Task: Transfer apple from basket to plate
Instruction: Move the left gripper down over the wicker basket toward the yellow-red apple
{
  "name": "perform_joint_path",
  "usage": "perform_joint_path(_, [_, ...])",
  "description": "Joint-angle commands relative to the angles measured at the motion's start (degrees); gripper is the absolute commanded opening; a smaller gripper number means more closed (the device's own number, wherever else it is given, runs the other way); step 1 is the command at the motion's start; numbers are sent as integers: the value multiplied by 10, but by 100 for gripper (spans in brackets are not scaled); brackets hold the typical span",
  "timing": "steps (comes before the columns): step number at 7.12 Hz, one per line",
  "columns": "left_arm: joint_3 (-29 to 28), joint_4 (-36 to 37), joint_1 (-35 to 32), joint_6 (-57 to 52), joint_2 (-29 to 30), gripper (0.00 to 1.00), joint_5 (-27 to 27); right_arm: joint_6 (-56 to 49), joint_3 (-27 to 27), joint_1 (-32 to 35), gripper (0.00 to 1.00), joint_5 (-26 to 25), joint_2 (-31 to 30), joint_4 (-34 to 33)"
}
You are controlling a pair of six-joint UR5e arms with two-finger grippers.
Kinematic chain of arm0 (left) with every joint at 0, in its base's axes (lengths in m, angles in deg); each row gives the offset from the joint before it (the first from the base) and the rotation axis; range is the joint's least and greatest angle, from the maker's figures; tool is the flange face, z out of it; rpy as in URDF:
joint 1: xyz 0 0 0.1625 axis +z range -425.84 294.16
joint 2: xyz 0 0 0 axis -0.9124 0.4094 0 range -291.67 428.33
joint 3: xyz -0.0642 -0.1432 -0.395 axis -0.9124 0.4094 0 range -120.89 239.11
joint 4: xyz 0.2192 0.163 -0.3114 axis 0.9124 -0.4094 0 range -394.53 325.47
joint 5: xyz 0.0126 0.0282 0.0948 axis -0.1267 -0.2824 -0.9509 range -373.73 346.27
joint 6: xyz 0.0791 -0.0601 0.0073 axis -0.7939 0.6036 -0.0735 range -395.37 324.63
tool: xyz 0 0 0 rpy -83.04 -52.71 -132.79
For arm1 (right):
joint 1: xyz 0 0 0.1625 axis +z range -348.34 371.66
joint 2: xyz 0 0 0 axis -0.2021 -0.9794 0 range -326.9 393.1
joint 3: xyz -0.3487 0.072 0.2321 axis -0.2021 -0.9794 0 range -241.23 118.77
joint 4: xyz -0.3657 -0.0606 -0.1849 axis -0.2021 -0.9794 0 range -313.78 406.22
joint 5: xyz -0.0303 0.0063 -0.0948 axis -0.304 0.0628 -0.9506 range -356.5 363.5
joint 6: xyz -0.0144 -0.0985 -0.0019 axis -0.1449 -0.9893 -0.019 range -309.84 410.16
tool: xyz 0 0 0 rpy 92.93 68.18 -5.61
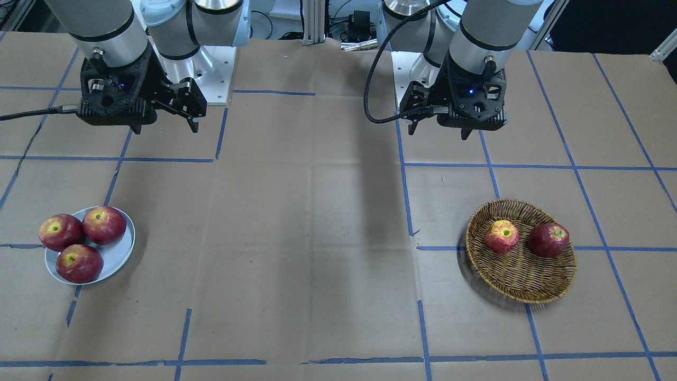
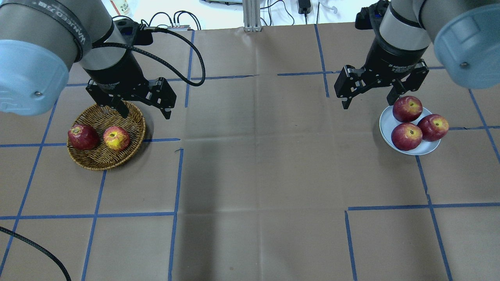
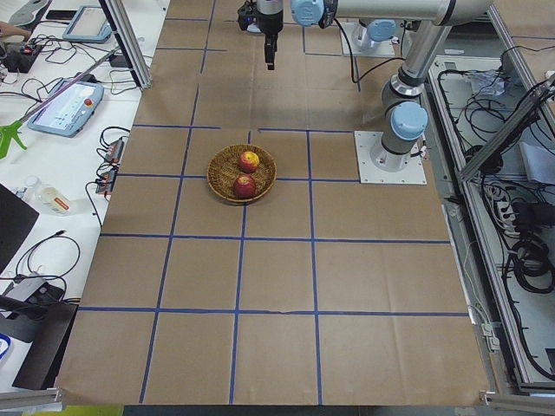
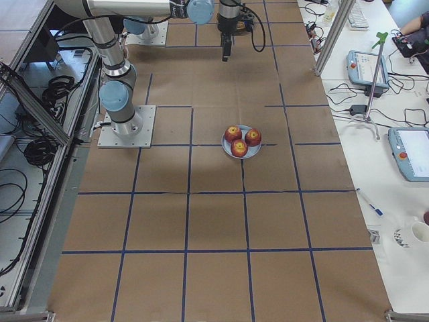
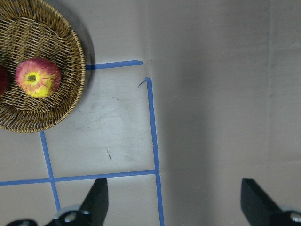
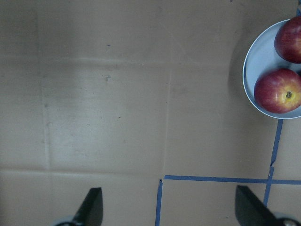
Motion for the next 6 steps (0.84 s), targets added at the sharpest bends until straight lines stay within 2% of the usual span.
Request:
perform_joint_path(1, [13, 7, 0, 0, -2, 99, -2, 0, 0, 1, 100, 0, 0, 0])
perform_joint_path(3, [14, 8, 6, -20, -3, 99, 0, 0, 0, 0, 100, 0, 0, 0])
perform_joint_path(4, [19, 8, 21, -98, -3, 99, 1, 0, 0, 0, 100, 0, 0, 0])
perform_joint_path(6, [39, 22, 106, -223, 2, 99, 0, 0, 0, 0, 100, 0, 0, 0])
